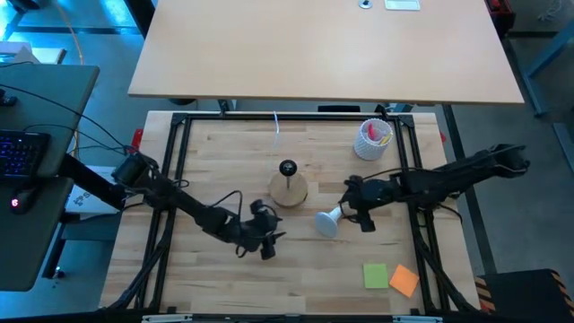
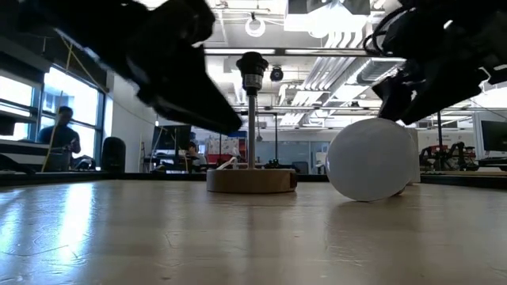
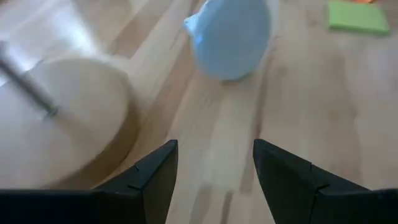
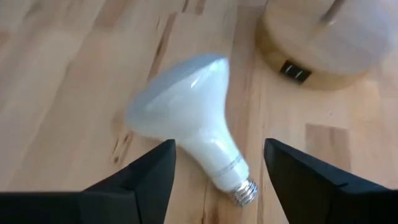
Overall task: Screw lightbulb
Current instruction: Insert the lightbulb into the brown lamp
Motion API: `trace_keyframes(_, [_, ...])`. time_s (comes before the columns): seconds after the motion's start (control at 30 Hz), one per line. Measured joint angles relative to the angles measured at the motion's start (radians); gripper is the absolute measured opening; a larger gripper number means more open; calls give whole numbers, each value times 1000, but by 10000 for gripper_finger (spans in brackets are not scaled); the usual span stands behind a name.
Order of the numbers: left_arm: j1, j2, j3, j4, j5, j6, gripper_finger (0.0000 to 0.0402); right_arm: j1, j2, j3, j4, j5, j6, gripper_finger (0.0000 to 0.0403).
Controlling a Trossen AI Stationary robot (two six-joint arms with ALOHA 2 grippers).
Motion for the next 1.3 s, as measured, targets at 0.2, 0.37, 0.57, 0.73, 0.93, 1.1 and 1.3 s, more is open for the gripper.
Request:
trace_keyframes(0.2, [-42, -8, -73, 2, -121, -138, 203, -29, 147, 74, -50, -50, -117, 243])
trace_keyframes(0.37, [-44, -7, -74, -2, -120, -150, 203, -29, 249, 111, -48, -51, -194, 243])
trace_keyframes(0.57, [-44, -7, -73, -5, -120, -147, 203, -29, 361, 146, -31, -54, -257, 243])
trace_keyframes(0.73, [-44, -7, -73, -7, -121, -147, 203, -29, 430, 155, 53, -55, -260, 230])
trace_keyframes(0.93, [-44, -7, -73, -7, -122, -147, 203, -29, 497, 156, 159, -69, -192, 150])
trace_keyframes(1.1, [-56, -7, -73, -9, -164, -165, 203, -29, 520, 154, 243, -65, -120, 145])
trace_keyframes(1.3, [-116, -7, -73, -55, -281, -209, 203, -29, 415, 153, 335, -14, -68, 145])
